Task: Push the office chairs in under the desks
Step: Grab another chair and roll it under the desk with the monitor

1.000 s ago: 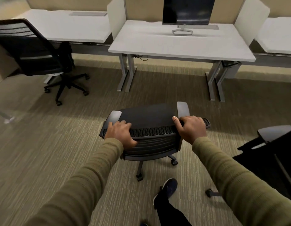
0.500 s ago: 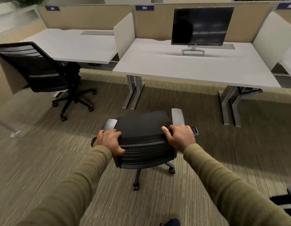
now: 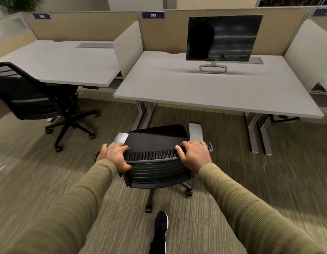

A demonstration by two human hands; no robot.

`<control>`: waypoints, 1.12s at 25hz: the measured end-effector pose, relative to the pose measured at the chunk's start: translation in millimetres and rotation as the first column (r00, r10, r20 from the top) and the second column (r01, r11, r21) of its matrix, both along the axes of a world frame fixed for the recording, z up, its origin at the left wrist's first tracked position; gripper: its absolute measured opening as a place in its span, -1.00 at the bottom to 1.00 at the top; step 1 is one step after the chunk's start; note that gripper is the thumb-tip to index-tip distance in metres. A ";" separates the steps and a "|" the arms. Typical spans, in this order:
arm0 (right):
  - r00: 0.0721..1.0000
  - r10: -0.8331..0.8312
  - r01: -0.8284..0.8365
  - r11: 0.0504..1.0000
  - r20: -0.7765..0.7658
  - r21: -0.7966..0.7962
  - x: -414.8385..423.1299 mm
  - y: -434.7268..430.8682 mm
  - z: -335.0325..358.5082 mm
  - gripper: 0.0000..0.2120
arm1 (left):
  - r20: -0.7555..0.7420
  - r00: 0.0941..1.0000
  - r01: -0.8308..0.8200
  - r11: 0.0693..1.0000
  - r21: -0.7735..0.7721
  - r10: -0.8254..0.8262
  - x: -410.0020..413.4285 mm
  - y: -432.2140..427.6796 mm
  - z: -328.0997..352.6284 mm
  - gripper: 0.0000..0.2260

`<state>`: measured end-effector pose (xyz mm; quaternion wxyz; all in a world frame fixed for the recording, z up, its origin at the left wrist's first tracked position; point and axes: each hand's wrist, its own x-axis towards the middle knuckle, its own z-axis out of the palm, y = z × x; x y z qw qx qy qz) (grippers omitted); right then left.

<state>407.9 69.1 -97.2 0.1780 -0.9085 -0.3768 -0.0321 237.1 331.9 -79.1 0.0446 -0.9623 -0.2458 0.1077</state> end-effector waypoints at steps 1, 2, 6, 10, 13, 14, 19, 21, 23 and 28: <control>1.000 -0.005 0.005 1.000 0.011 0.011 13.3 5.4 -1.0 -0.50 | 0.000 1.000 0.005 1.000 -0.004 -0.005 15.6 9.1 -0.3 -0.33; 1.000 -0.011 0.011 1.000 0.014 0.008 29.2 12.5 -1.6 -0.52 | -0.001 1.000 0.013 1.000 -0.009 -0.013 33.7 19.3 -0.2 -0.31; 0.998 -0.063 0.064 0.997 0.024 -0.046 89.1 42.3 -2.4 -0.55 | -0.009 0.999 0.048 0.998 -0.038 -0.049 100.8 55.2 -3.2 -0.28; 0.987 -0.159 0.160 0.986 0.013 -0.039 144.3 76.1 -5.5 -0.59 | -0.045 0.996 0.070 0.995 -0.073 -0.074 173.7 91.6 -2.0 -0.33; 0.970 -0.243 0.242 0.969 -0.016 -0.039 182.1 99.7 -9.0 -0.66 | -0.060 0.995 0.078 0.993 -0.089 -0.084 225.6 114.9 -0.9 -0.36; 0.966 -0.258 0.256 0.965 -0.029 -0.060 194.6 106.6 -9.3 -0.67 | -0.053 0.995 0.083 0.992 -0.099 -0.088 239.6 121.2 -1.8 -0.36; 0.949 -0.304 0.293 0.948 -0.077 -0.124 252.6 133.7 -5.1 -0.65 | -0.007 0.990 0.141 0.984 -0.113 -0.142 299.1 149.5 -3.8 -0.37; 0.950 -0.302 0.289 0.947 -0.076 -0.143 273.1 142.5 -1.1 -0.64 | 0.007 0.988 0.152 0.981 -0.123 -0.152 319.3 157.8 -3.7 -0.37; 0.947 -0.308 0.290 0.942 -0.091 -0.171 291.4 148.5 1.8 -0.62 | 0.033 0.988 0.154 0.978 -0.142 -0.151 337.6 164.9 -4.7 -0.37; 0.939 -0.339 0.326 0.932 -0.062 -0.158 298.9 157.0 -2.4 -0.55 | 0.004 0.979 0.204 0.975 -0.085 -0.204 356.6 180.9 -7.5 -0.36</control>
